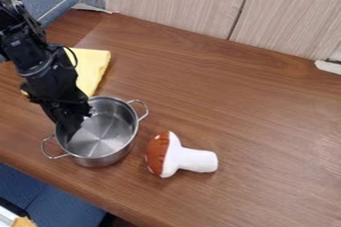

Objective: Move the silver pot in the left side of the mushroom

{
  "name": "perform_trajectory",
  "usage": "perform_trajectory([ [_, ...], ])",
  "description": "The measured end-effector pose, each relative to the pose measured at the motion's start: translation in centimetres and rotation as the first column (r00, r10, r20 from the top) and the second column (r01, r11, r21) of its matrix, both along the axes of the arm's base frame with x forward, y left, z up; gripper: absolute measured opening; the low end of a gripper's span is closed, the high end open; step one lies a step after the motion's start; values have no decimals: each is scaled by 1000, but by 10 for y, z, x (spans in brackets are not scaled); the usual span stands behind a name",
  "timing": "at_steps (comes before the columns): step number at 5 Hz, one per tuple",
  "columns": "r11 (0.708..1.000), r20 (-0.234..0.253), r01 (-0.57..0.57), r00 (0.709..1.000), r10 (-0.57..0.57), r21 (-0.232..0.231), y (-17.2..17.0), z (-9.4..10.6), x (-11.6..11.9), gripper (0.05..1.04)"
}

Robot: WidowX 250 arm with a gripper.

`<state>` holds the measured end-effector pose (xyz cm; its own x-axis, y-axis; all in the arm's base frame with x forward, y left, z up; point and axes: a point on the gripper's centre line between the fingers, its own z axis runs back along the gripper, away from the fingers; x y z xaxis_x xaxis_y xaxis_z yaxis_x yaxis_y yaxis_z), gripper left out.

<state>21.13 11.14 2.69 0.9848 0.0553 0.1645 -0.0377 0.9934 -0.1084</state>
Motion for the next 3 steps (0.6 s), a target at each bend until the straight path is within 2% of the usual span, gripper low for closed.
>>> perform_trajectory([
  [1,1000,10,-24,1000,24,7,0,7,-1,276],
  [2,999,-3,-32,999,32,17,1,8,-4,560],
  [3,999,-12,-27,1000,28,45,-1,18,-6,865],
])
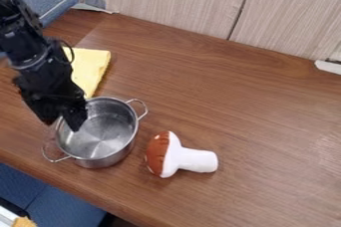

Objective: Move the silver pot in the left side of the mushroom

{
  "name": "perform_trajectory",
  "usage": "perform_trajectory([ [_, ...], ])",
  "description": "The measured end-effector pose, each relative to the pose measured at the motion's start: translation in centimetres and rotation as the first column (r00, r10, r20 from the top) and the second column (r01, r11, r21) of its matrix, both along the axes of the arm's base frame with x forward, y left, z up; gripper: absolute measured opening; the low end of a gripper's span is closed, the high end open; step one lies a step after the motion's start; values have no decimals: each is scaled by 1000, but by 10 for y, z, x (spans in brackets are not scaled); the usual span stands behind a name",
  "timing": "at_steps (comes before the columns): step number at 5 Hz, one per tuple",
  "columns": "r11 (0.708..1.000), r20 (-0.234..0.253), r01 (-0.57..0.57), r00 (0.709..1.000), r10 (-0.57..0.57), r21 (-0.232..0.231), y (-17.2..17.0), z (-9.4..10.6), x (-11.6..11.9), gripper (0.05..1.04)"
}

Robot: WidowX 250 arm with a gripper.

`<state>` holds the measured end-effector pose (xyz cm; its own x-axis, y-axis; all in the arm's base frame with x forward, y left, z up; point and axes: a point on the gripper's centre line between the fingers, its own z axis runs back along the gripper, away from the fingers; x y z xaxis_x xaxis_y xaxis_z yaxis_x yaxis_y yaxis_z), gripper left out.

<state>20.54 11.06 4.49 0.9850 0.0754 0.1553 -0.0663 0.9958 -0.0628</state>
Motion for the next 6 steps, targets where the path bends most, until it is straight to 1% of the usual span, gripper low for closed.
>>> perform_trajectory([
  [1,999,-18,0,1000,0,44,0,12,0,1012],
  [2,996,14,17,1000,-18,89,-2,33,7,1008],
  [3,992,24,50,998,-54,118,-10,52,21,1001],
  [4,992,83,64,994,-73,111,-18,66,39,1001],
  [6,992,82,64,994,-73,113,-18,66,39,1001],
])
